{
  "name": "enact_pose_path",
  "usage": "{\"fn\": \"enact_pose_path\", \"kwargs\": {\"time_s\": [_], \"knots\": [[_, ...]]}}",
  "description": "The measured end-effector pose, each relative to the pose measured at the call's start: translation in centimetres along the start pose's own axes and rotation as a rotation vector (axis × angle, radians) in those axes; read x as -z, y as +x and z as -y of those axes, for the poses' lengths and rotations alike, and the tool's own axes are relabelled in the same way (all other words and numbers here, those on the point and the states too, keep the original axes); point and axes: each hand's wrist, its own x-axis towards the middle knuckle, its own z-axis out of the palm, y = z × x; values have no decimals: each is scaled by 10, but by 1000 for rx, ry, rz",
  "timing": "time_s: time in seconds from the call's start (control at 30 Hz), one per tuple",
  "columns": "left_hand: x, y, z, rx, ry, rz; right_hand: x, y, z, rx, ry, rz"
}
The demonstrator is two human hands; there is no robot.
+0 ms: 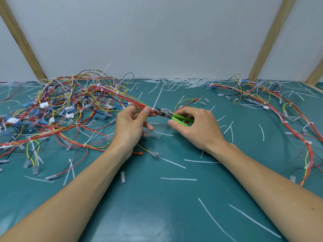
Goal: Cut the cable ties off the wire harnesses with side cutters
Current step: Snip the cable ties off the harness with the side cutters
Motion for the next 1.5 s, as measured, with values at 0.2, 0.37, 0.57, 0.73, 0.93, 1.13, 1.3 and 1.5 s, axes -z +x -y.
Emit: {"fn": "enact_pose_path", "kwargs": {"time_s": [0.2, 0.37, 0.57, 0.73, 0.93, 1.13, 1.3, 1.5], "knots": [[1, 0, 2, -6, 2, 9, 1, 0, -1, 0, 6, 15], [0, 0, 2, -41, 33, 8, 3, 0, -1, 2, -18, 18], [0, -1, 2, -36, 42, 2, 6, 0, 1, 27, -29, 31], [-1, -2, 1, -34, 44, -9, 12, 1, 4, 82, -90, 54], [-2, -3, 0, -43, 58, 12, 12, 0, 5, 86, -64, 21], [1, -1, -1, -17, -1, -28, 9, 0, 4, 94, -31, 5], [1, -2, 0, -61, 44, -7, 9, 0, 3, 89, 2, 8], [0, -3, -1, -85, 83, 8, 7, 1, 3, 87, 74, 38]]}}
